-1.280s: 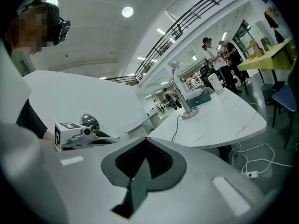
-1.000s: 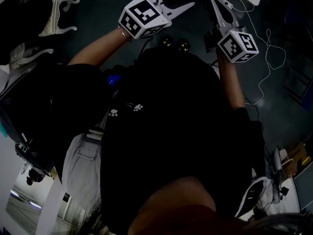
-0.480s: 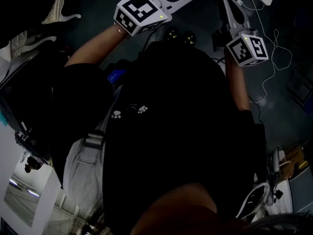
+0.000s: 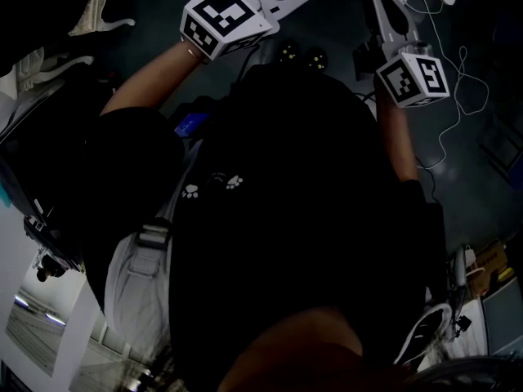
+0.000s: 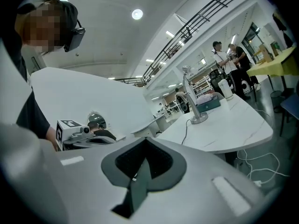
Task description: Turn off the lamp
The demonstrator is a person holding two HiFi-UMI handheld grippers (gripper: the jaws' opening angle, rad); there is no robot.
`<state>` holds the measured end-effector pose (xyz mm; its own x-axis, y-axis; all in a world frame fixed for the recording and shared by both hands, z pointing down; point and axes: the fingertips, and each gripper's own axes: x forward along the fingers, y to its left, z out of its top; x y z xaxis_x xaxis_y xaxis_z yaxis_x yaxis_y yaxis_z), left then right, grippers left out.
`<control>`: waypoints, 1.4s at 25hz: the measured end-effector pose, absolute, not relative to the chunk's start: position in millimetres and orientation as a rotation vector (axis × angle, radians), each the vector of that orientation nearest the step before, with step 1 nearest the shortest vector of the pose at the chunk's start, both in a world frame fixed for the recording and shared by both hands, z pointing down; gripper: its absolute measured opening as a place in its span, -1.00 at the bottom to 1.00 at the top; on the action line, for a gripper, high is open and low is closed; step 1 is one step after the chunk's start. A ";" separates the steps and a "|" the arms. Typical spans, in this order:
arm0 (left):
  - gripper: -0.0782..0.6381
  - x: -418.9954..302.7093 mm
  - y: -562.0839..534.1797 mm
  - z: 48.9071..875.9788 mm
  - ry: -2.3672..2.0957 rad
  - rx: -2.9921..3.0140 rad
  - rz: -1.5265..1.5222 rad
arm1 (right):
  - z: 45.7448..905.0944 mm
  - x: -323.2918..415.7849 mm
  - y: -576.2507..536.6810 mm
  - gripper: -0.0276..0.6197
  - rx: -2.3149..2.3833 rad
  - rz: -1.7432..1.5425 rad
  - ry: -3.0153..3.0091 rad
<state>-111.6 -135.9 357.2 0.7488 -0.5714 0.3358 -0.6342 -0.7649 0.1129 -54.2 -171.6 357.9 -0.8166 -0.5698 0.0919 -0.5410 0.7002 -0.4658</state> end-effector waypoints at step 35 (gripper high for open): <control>-0.76 -95.3 -149.0 346.5 -1.226 2.698 0.199 | 337.9 -45.3 -158.7 -0.91 -1.007 -0.591 2.840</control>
<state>-95.3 -149.0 346.5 0.6530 -0.7328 0.1912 -0.7557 -0.6473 0.0999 -45.3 -158.7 337.9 -0.7825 -0.6196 0.0609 -0.5925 0.7110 -0.3788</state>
